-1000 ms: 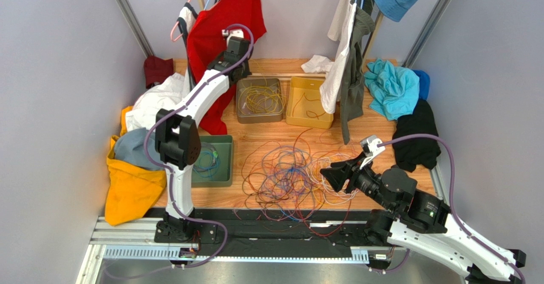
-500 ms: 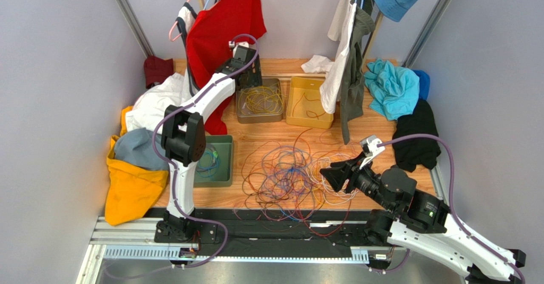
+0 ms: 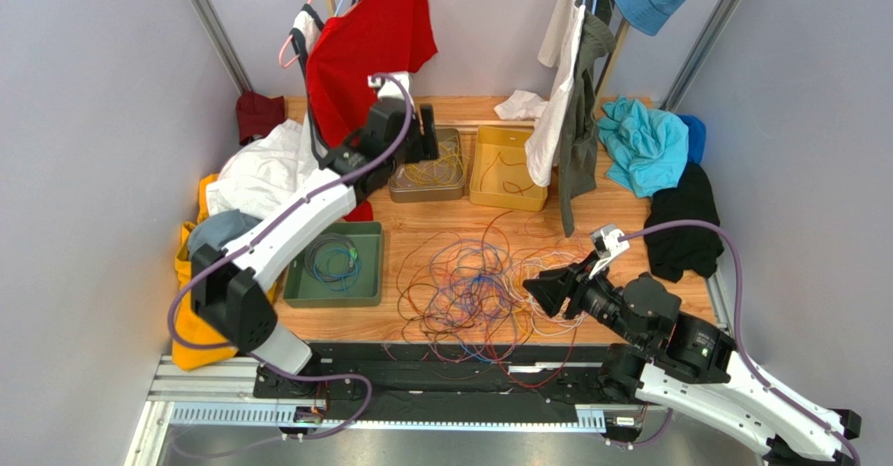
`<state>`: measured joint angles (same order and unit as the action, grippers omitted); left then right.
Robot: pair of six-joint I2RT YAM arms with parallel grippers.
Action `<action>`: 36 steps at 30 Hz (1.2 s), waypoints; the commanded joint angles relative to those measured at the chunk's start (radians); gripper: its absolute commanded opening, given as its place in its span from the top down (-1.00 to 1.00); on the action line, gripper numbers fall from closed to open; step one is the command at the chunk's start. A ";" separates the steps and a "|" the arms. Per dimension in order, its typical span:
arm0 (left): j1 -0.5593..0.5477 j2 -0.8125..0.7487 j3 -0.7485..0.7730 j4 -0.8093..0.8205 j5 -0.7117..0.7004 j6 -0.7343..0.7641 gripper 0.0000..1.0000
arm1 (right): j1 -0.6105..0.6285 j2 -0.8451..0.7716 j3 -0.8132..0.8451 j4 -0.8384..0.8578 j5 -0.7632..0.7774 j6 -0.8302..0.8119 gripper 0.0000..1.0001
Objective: Untangle the cables
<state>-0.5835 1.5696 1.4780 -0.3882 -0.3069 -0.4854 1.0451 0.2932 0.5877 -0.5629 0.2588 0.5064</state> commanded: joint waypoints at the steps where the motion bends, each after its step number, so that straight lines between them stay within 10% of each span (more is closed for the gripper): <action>1: -0.131 -0.097 -0.239 0.112 0.048 -0.074 -0.48 | 0.003 -0.005 -0.029 0.038 -0.007 0.046 -0.02; 14: -0.271 -0.141 -0.489 0.167 -0.027 -0.150 -0.62 | 0.003 0.083 -0.104 0.110 -0.009 0.113 0.00; 24: 0.045 0.120 0.075 0.081 -0.029 0.021 -0.61 | 0.003 0.153 -0.094 0.152 -0.020 0.129 0.02; 27: 0.114 0.295 0.310 0.025 0.002 0.047 -0.14 | 0.003 0.172 -0.091 0.170 -0.018 0.107 0.02; 28: 0.137 0.343 0.431 -0.007 0.008 0.056 0.37 | 0.003 0.179 -0.085 0.170 -0.018 0.101 0.02; 31: 0.163 0.518 0.627 -0.055 0.028 0.064 1.00 | 0.003 0.218 -0.062 0.167 -0.015 0.067 0.01; 36: 0.171 0.702 0.768 -0.022 0.058 0.077 1.00 | 0.001 0.248 -0.035 0.170 -0.021 0.041 0.02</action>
<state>-0.4061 2.1723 2.1677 -0.3653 -0.2924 -0.4412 1.0447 0.5339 0.4927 -0.4438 0.2340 0.5846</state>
